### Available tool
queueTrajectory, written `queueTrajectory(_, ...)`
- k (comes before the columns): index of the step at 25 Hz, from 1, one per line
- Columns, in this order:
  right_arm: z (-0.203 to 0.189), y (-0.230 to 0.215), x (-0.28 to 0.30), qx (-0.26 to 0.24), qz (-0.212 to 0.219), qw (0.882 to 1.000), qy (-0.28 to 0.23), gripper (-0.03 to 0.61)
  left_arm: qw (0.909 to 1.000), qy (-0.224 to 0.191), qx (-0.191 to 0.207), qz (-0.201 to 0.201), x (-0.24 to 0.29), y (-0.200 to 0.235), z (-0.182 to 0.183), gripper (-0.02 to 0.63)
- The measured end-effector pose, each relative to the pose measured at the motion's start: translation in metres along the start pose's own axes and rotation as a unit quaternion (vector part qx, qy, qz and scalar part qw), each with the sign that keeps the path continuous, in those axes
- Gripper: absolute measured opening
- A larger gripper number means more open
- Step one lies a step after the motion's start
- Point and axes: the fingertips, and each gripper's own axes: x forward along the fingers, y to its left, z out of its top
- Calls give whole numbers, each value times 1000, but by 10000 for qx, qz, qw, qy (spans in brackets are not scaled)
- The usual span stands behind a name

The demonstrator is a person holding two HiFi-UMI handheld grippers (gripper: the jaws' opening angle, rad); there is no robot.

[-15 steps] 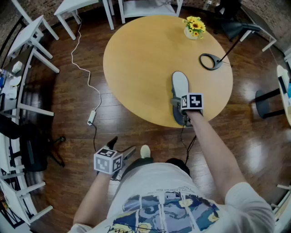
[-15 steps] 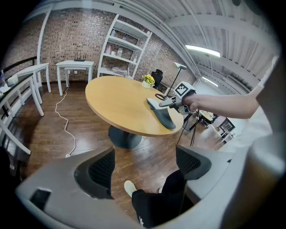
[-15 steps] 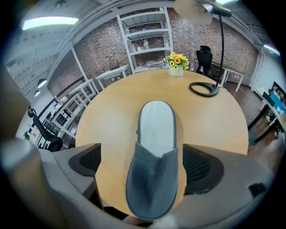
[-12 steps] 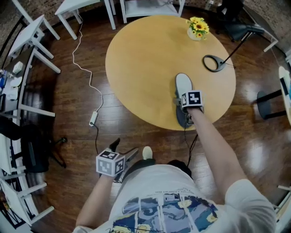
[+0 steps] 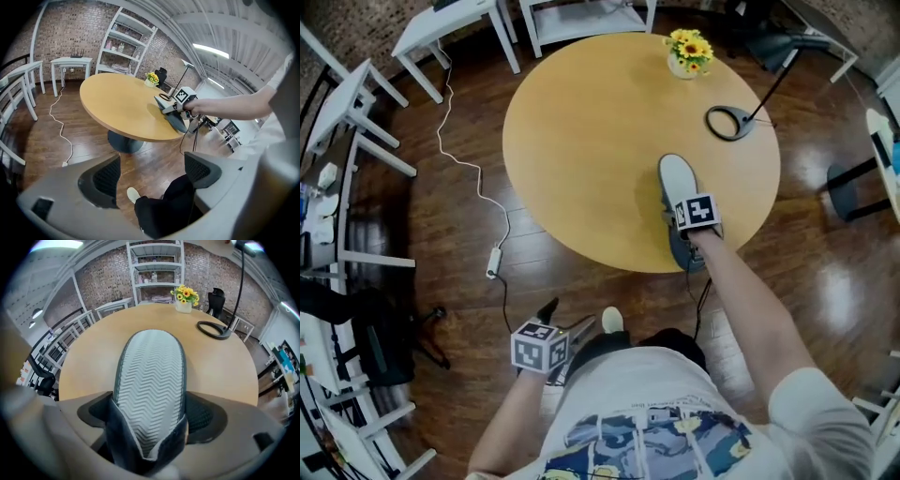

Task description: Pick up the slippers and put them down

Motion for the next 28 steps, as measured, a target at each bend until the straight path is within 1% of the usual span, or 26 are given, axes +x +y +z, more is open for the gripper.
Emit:
queueTrajectory(3,-12,-2,-52,-59,129,9998,-160,499,9992,107,291,-261,19,-26,7,428)
queueTrajectory(6,-34,-19,-124,-63,258,9986,-452,499,9954,286,669,-621,44,-74,13,428)
queueTrajectory(8,-55,-41,-171,-76,322,9970,-695,499,9908,466,983,-802,66,-112,13,428)
queueTrajectory(10,-85,-83,-209,43,309,9955,-897,499,9853,643,1296,-912,94,-155,14,428)
queueTrajectory(12,-127,-143,-236,267,255,9945,-985,499,9803,811,1520,-968,124,-209,13,428)
queueTrajectory(13,-149,-180,-248,375,187,9940,-1006,499,9781,878,1619,-970,141,-240,15,428)
queueTrajectory(15,-198,-270,-264,574,-22,9933,-1000,499,9749,945,1785,-935,184,-312,22,428)
queueTrajectory(18,-292,-416,-270,1011,-317,9905,-881,499,9724,1045,1895,-876,264,-427,26,428)
queueTrajectory(20,-359,-503,-261,1436,-469,9854,-779,499,9658,1255,2079,-906,322,-492,19,428)
queueTrajectory(22,-420,-573,-239,1965,-626,9760,-693,499,9562,1475,2340,-960,375,-540,10,428)
queueTrajectory(24,-481,-624,-204,2581,-771,9610,-631,499,9469,1704,2534,-1007,425,-569,-3,428)
queueTrajectory(25,-517,-645,-179,2945,-866,9498,-597,499,9423,1836,2596,-1046,452,-578,-12,428)
queueTrajectory(26,-556,-664,-148,3334,-988,9360,-553,499,9385,1964,2625,-1084,480,-585,-24,428)
queueTrajectory(28,-637,-694,-75,4003,-1218,9073,-412,499,9350,2159,2591,-1100,537,-587,-55,428)
